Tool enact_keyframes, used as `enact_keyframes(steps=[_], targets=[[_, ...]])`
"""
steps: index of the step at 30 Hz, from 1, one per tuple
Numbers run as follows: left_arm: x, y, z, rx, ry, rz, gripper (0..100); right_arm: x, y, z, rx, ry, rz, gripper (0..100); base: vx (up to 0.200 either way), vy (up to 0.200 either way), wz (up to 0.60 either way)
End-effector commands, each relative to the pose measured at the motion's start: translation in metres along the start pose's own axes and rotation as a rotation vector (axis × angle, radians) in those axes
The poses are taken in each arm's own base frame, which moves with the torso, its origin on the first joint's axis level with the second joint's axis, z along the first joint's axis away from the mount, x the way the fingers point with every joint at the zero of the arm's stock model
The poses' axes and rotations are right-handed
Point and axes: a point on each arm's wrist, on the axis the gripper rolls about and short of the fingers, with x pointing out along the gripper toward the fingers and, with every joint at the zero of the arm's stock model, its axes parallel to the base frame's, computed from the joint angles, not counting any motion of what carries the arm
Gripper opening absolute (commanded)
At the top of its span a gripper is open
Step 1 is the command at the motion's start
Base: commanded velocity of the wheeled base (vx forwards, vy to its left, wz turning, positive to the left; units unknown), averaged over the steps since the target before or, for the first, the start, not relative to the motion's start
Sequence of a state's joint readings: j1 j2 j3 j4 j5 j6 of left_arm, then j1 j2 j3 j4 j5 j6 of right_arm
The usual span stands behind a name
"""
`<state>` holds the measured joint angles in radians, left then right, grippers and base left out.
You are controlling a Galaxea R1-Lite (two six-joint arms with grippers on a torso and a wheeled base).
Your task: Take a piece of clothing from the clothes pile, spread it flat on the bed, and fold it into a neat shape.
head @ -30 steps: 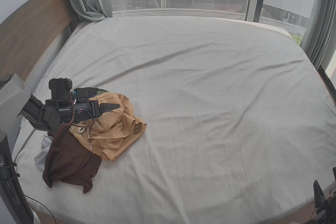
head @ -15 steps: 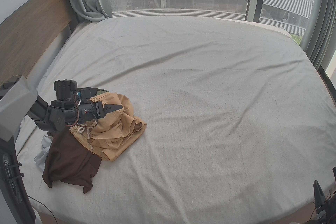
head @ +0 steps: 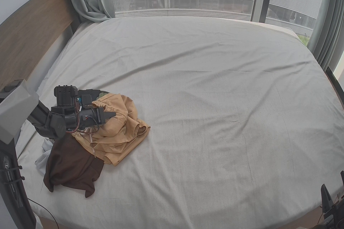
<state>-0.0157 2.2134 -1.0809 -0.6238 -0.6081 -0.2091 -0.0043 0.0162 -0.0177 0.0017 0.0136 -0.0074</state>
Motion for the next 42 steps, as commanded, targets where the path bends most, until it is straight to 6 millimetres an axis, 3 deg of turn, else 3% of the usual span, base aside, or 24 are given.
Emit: enact_keyframes(steps=[1,6,12,17,27,31,39,42], targets=[[-0.021,-0.016,0.004,0.005,-0.032,-0.022,0,0.000,0.000,-0.005,0.000,0.004,0.000,100,0.000,0.000,0.00],[-0.054,-0.044,0.021,-0.039,-0.127,-0.052,0,0.000,0.000,-0.005,0.000,0.004,0.000,100,0.000,0.000,0.00],[-0.080,-0.065,0.041,-0.047,-0.273,-0.075,0,0.000,0.000,-0.005,0.000,0.004,0.000,100,0.000,0.000,0.00],[-0.098,-0.081,0.046,-0.050,-0.351,0.007,0,0.000,0.000,-0.005,-0.002,0.004,0.001,100,0.000,0.000,0.00],[-0.105,-0.089,0.026,-0.182,-0.325,-0.050,0,0.000,0.000,-0.005,-0.002,0.004,0.000,100,0.000,0.000,0.00],[-0.106,-0.092,0.030,-0.171,-0.384,-0.079,0,0.000,0.000,-0.005,-0.002,0.006,0.000,100,0.000,0.000,0.00],[-0.103,-0.087,0.018,-0.184,-0.371,-0.083,0,0.000,0.000,-0.005,0.000,0.004,0.000,100,0.000,0.000,0.00],[-0.098,-0.092,0.019,-0.273,-0.361,-0.120,0,0.000,0.000,-0.005,0.001,0.003,0.001,100,0.000,0.000,0.00]])
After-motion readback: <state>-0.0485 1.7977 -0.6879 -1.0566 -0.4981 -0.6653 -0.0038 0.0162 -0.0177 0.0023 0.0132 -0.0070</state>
